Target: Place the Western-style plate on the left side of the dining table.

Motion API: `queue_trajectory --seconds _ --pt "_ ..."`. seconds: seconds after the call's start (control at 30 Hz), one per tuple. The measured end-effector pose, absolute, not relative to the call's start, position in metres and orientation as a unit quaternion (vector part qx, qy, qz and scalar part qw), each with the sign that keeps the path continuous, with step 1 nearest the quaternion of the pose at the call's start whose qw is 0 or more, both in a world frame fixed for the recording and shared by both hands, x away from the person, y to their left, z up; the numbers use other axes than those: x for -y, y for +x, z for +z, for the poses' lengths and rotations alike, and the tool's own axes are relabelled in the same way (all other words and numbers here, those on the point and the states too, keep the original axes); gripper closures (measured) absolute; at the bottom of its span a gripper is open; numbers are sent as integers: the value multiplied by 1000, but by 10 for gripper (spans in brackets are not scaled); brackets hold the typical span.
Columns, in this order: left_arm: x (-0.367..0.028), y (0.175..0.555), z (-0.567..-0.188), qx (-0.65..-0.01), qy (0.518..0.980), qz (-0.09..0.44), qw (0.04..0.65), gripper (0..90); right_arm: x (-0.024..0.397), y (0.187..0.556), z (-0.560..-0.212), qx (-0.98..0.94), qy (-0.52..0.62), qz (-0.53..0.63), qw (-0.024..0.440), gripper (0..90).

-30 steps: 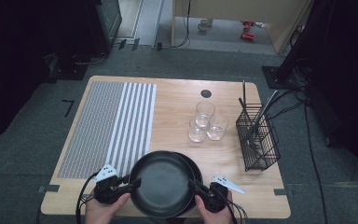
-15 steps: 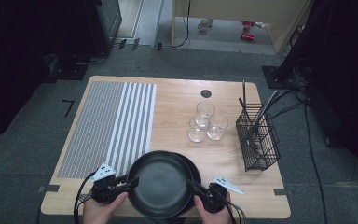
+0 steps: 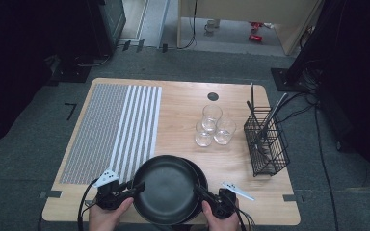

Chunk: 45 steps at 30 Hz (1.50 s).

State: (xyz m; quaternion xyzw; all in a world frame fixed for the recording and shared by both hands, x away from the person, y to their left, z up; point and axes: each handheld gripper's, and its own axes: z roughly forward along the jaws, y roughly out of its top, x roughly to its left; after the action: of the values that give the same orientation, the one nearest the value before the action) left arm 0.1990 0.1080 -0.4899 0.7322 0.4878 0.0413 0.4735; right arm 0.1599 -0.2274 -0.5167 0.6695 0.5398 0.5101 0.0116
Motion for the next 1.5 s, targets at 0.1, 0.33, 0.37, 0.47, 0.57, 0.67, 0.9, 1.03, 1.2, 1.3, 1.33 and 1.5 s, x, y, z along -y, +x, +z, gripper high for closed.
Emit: queue_trajectory --seconds 0.1,0.33,0.37,0.47,0.57,0.67,0.9,1.03,1.2,1.3,1.33,1.5 --pt "-107 197 -489 -491 725 50 481 657 227 158 -516 -533 667 520 20 819" --pt "-110 195 -484 -490 707 49 508 690 228 151 -504 -515 658 548 36 852" --pt "-111 193 -482 -491 701 56 515 703 228 150 -500 -514 652 555 38 856" --pt "-111 190 -476 -487 696 67 523 714 227 149 -497 -515 648 560 42 855" --pt "-112 190 -474 -487 693 71 527 721 227 150 -492 -513 643 566 42 855" --pt "-113 192 -472 -488 690 69 530 720 226 152 -487 -518 640 566 46 856" --pt "-116 195 -466 -485 690 78 531 721 224 158 -481 -520 634 570 49 853" --pt "-119 198 -462 -486 689 79 532 720 222 164 -477 -527 631 567 49 853" --pt "-125 205 -451 -483 690 83 532 725 218 175 -469 -530 625 571 45 852" --pt "-129 208 -448 -486 686 86 536 728 214 181 -465 -530 621 575 44 851" --pt "-130 209 -448 -487 685 84 536 727 213 183 -464 -531 621 575 44 851" --pt "-137 217 -447 -494 680 81 536 728 206 193 -460 -538 619 571 45 851"
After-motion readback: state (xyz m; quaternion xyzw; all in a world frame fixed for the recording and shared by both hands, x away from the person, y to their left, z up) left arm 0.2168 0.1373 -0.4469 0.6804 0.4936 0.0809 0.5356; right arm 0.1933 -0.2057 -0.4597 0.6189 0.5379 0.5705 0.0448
